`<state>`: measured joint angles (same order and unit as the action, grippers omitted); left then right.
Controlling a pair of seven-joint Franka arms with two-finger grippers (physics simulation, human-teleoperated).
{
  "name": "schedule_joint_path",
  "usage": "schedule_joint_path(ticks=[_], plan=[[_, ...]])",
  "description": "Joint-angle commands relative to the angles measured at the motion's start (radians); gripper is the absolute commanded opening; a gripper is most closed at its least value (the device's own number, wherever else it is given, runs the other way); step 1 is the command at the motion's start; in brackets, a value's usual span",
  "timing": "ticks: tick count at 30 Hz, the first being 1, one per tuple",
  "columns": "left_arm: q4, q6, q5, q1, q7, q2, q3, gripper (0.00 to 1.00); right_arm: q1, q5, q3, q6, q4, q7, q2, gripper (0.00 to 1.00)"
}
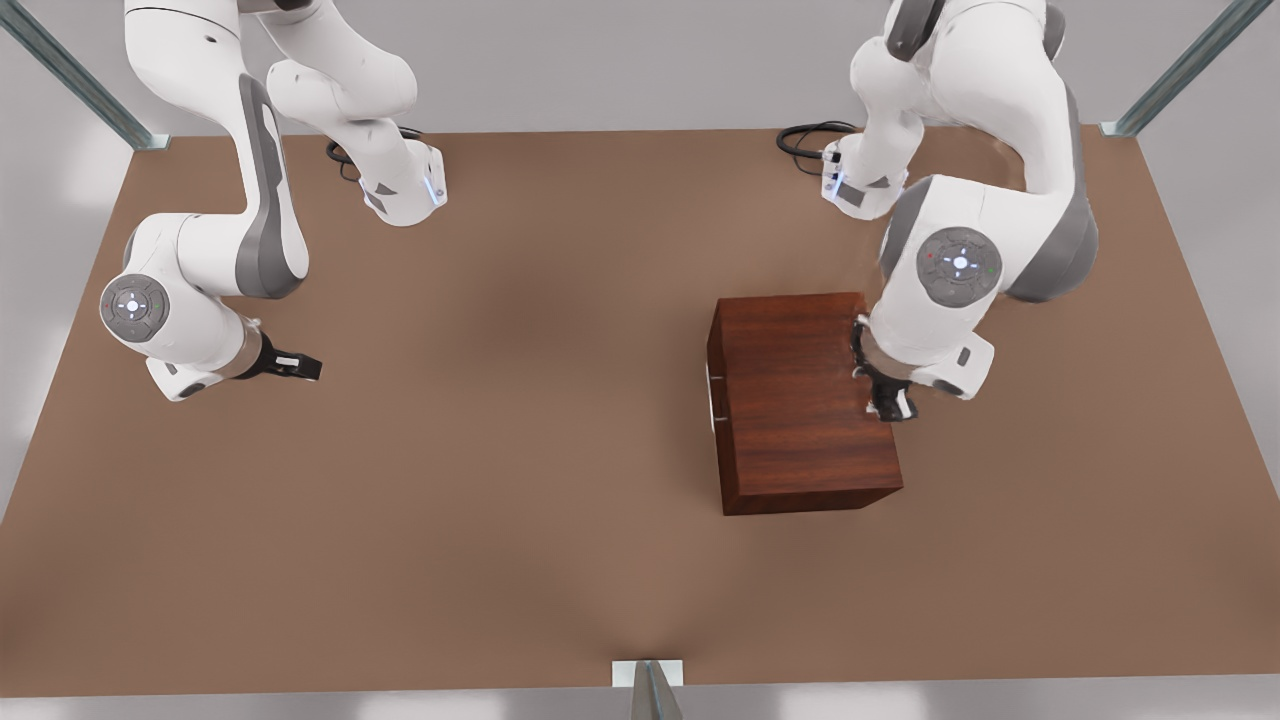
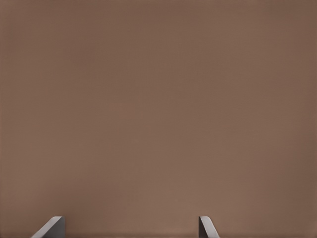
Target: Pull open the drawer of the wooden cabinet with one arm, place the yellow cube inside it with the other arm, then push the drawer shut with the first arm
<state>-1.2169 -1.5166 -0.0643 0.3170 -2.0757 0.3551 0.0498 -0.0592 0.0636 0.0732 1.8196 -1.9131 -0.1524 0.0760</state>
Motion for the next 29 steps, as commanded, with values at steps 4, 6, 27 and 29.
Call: schedule_joint_path(ticks=[4,6,27,29], plan=[[-0.249,-0.083,0.066,-0.157,2.197,-0.172,0.018,1.00,-0.001,-0.001,0.000,0.000,0.002,0.030,-0.001,1.00],[-0.277,-0.103,0.057,-0.153,2.139,-0.189,0.015,1.00,0.001,-0.001,0.000,0.000,0.002,0.030,-0.001,1.00],[-0.208,-0.094,0.070,-0.159,2.133,-0.151,0.016,1.00,0.001,-0.001,0.000,-0.002,0.002,0.031,0.001,1.00],[-0.208,-0.094,0.070,-0.157,2.133,-0.153,0.016,1.00,0.001,-0.001,0.000,-0.002,0.002,0.031,0.002,1.00]])
